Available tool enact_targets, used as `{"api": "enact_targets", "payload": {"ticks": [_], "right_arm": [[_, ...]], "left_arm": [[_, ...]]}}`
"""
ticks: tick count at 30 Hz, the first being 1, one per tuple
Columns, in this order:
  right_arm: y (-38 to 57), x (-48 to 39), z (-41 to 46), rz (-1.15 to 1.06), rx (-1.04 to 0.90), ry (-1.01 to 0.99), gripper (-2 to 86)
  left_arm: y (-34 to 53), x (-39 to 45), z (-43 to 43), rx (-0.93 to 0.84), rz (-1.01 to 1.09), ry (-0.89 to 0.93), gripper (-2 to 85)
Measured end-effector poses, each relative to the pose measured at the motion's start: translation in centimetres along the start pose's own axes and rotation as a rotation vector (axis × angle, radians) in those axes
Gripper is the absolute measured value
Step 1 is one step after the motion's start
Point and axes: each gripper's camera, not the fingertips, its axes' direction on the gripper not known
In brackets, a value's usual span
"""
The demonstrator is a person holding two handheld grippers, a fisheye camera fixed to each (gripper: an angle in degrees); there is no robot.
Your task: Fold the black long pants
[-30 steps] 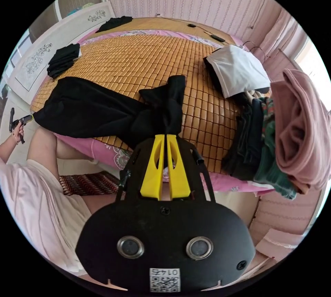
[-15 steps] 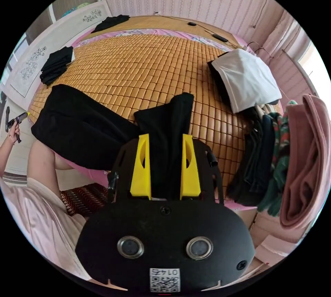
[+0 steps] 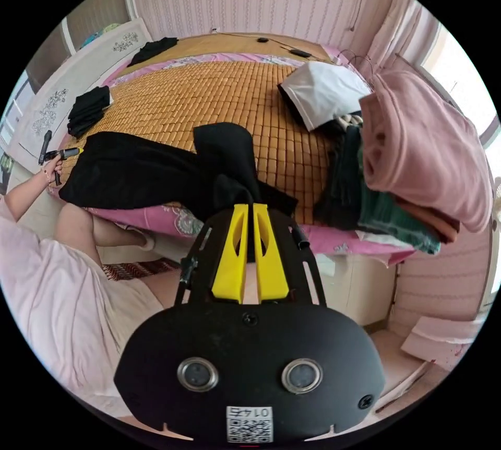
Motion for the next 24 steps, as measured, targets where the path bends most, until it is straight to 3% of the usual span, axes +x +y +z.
{"api": "enact_targets", "payload": {"ticks": [3,8,11,13,15,19,22,24], "right_arm": [[3.8,2.8,0.3,0.121,-0.147,0.04,0.1],[1.5,4.0,0.4,0.169,-0.046,0.136,2.4],[-2.8,4.1,3.0,0.195,0.003,0.051,10.3],[-6.7,3.2,6.0,0.193,-0.031,-0.141,15.1],[-9.4,1.4,8.5,0.108,-0.093,-0.245,15.4],[-12.7,-1.6,13.2,0.024,-0.269,-0.034,10.2],[-14.2,-1.9,12.2,0.025,-0.217,-0.065,3.0],[-15.2,-2.6,11.3,-0.026,-0.186,-0.056,1.9]], "left_arm": [[-1.3,0.0,0.8,-0.032,-0.019,-0.016,8.7],[-3.7,0.1,2.1,-0.069,-0.086,-0.049,11.3],[-4.5,1.3,3.4,-0.113,-0.065,-0.09,11.8],[-4.6,2.3,3.6,-0.104,-0.045,-0.125,11.7],[-5.0,2.9,3.7,-0.124,-0.053,-0.135,11.3],[-5.6,4.8,4.3,-0.131,-0.025,-0.165,7.7],[-5.7,6.5,4.5,-0.134,0.073,-0.318,0.5],[-5.4,6.0,4.8,-0.147,0.076,-0.327,-0.4]]}}
